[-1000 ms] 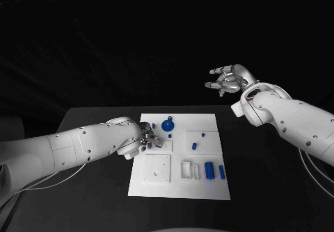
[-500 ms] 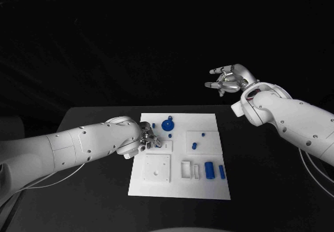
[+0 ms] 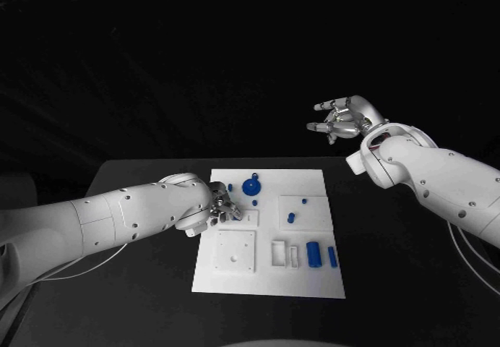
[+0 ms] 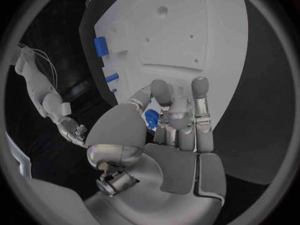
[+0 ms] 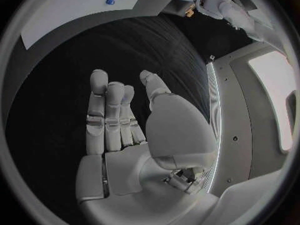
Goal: Assemble the parts on the task board
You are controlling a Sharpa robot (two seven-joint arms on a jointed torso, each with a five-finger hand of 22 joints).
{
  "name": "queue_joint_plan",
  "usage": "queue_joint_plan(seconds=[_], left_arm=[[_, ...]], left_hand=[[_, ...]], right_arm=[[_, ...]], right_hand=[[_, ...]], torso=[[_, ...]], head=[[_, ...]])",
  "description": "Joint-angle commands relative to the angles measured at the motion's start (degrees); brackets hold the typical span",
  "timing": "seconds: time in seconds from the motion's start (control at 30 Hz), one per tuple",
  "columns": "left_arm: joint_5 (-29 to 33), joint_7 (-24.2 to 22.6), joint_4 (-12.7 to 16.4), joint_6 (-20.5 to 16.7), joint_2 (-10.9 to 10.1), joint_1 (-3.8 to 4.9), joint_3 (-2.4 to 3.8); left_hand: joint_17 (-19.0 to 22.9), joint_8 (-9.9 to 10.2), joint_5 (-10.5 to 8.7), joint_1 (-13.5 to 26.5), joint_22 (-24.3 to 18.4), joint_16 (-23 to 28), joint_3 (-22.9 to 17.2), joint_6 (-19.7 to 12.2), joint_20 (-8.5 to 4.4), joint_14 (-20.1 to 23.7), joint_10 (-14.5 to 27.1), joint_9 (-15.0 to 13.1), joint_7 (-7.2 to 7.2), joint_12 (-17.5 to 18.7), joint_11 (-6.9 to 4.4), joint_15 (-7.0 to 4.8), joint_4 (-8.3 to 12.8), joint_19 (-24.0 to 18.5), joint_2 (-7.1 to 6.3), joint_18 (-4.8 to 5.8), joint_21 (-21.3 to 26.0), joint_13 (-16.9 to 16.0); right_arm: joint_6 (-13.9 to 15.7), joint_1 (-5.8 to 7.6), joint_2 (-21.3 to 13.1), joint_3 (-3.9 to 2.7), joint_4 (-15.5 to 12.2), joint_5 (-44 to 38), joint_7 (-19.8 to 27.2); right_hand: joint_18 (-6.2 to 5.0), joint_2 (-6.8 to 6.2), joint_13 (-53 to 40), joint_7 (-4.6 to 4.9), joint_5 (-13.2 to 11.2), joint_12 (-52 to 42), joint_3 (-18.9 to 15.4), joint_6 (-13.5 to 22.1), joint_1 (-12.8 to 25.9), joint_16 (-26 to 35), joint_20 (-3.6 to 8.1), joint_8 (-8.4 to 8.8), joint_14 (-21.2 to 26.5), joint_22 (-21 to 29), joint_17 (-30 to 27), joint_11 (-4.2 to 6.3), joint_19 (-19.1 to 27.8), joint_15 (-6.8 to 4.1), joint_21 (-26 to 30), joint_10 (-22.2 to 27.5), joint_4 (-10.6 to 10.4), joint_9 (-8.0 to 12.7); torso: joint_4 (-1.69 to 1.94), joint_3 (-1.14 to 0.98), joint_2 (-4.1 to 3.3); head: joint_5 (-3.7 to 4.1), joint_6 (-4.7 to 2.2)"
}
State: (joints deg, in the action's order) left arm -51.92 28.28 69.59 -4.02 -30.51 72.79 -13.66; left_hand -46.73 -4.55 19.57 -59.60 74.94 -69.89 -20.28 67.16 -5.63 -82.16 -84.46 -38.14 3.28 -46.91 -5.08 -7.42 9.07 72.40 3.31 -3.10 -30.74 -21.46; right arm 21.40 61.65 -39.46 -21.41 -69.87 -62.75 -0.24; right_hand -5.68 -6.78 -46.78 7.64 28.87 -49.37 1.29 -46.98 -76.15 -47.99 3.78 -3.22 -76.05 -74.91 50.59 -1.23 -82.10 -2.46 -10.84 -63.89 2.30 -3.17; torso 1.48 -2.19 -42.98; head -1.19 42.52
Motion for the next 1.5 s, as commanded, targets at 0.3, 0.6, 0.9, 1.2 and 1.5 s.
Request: queue_joint_plan(seconds=[0.3, 0.6, 0.9, 1.2, 1.5], left_arm=[[-0.41, 0.68, -0.5, 4.03, 0.71, -0.06, -0.04], [-0.47, 0.58, -0.96, 3.72, 1.21, -0.06, -0.04], [-1.15, 0.56, -1.45, 3.41, 1.6, -0.04, -0.02], [-1.49, 0.8, -2.34, 4.74, 2.03, 0.04, -0.01], [-1.57, 1.21, -3.01, 6.47, 2.42, 0.08, 0.0]], left_hand=[[-0.72, -3.08, -2.58, 0.63, 1.0, -0.85, 0.57, 13.71, 0.23, -0.42, -2.14, -34.58, -7.75, -1.07, -1.0, 0.31, -0.86, 0.32, 1.48, -0.46, 0.42, -0.09], [-0.7, -3.3, -3.16, 0.59, 1.0, -0.88, 1.0, 13.65, 0.42, -0.39, -2.14, -34.81, -7.77, -1.25, -0.99, 0.33, -1.38, 0.34, 1.86, -0.65, 0.43, 0.01], [-0.68, -3.36, -2.45, 0.14, 1.03, -0.88, 0.69, 13.58, 0.48, -0.4, -2.13, -34.84, -7.75, -1.26, -0.99, 0.33, -0.82, 0.32, 1.85, -0.74, 0.4, 0.15], [-0.59, -3.37, -2.36, 0.0, 1.04, -0.87, 0.54, 13.51, 0.54, -0.37, -2.13, -34.84, -7.73, -1.31, -0.99, 0.34, -0.43, 0.26, 1.8, -0.81, 0.33, 0.23], [-0.1, -3.31, -3.43, -0.33, 1.01, -0.57, 0.95, 13.31, 0.51, -0.19, -2.13, -34.76, -7.66, -1.17, -0.93, 0.39, -0.5, 0.05, 1.6, -0.74, 0.36, 0.46]], right_arm=[[-0.58, -0.01, 0.11, -0.04, 0.08, 0.1, 0.06], [-0.73, -0.08, 0.21, -0.04, 0.23, 0.09, 0.04], [-0.86, -0.19, 0.3, -0.04, 0.37, 0.09, 0.02], [-1.16, -0.25, 0.31, -0.04, 0.45, 0.11, -0.06], [-1.41, -0.32, 0.39, -0.04, 0.53, 0.16, -0.13]], right_hand=[[-0.73, -0.12, 0.11, 0.02, 0.66, -0.09, 0.08, -0.11, 0.47, -0.15, -0.1, 0.03, 0.15, -1.03, -0.08, 0.07, -0.23, -0.18, 0.33, 0.17, 0.49, -0.05], [-0.72, -0.15, 0.13, 0.01, 1.06, -0.06, 0.16, -0.11, 0.49, -0.15, -0.09, 0.02, 0.15, -1.03, -0.09, 0.08, -0.22, -0.19, 0.34, 0.2, 0.59, -0.06], [-0.72, -0.15, 0.13, 0.02, 1.15, -0.07, 0.17, -0.06, 0.53, -0.15, -0.09, 0.03, 0.16, -1.03, -0.09, 0.08, -0.21, -0.19, 0.34, 0.18, 0.61, -0.05], [-0.72, -0.15, 0.13, 0.02, 1.15, -0.07, 0.17, -0.06, 0.53, -0.15, -0.09, 0.03, 0.16, -1.03, -0.09, 0.08, -0.21, -0.19, 0.34, 0.18, 0.61, -0.05], [-0.72, -0.17, 0.15, 0.03, 1.22, -0.05, 0.16, 0.07, 0.59, -0.13, -0.1, 0.04, 0.22, -1.02, -0.1, 0.07, -0.16, -0.17, 0.38, 0.23, 0.64, -0.04]], torso=[[-0.04, -0.03, 0.0], [-0.03, -0.03, -0.01], [-0.03, -0.01, 0.0], [-0.07, -0.01, -0.02], [0.06, 0.03, 0.0]], head=[[-0.03, 0.11], [0.03, 0.09], [0.13, 0.02], [0.25, 0.05], [0.48, 0.09]])
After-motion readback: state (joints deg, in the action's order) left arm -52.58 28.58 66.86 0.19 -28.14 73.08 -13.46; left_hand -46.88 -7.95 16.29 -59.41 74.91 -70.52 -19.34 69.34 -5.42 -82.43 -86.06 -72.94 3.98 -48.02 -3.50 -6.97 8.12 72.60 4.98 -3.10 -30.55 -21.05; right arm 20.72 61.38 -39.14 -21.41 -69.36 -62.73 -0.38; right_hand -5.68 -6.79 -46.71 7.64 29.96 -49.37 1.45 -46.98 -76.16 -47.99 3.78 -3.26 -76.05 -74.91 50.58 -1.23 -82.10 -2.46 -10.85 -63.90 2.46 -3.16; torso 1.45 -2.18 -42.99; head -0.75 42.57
